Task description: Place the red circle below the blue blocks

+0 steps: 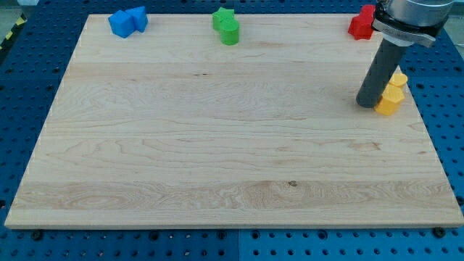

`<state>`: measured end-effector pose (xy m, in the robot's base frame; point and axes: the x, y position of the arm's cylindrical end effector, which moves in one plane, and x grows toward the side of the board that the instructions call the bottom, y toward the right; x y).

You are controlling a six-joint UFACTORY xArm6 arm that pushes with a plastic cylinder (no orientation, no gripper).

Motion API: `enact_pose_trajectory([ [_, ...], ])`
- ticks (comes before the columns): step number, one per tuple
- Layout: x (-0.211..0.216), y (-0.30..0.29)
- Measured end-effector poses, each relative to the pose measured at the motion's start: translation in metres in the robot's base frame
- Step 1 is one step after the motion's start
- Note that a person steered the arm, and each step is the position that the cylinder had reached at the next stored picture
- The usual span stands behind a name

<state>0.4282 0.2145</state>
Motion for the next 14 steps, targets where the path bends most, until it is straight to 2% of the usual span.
enact_pose_trajectory([
  [4,0.0,-0.002],
  [5,-0.001,-0.03],
  [6,-0.031,-0.078],
  [8,-0.184,-0.083],
  [9,-0.235,-0.082],
  [10,-0.2,-0.076],
  [11,-0.154,-0.032],
  [12,-0.118,0.062],
  [13,-0.127,0.129],
  [14,-0.163,0.128],
])
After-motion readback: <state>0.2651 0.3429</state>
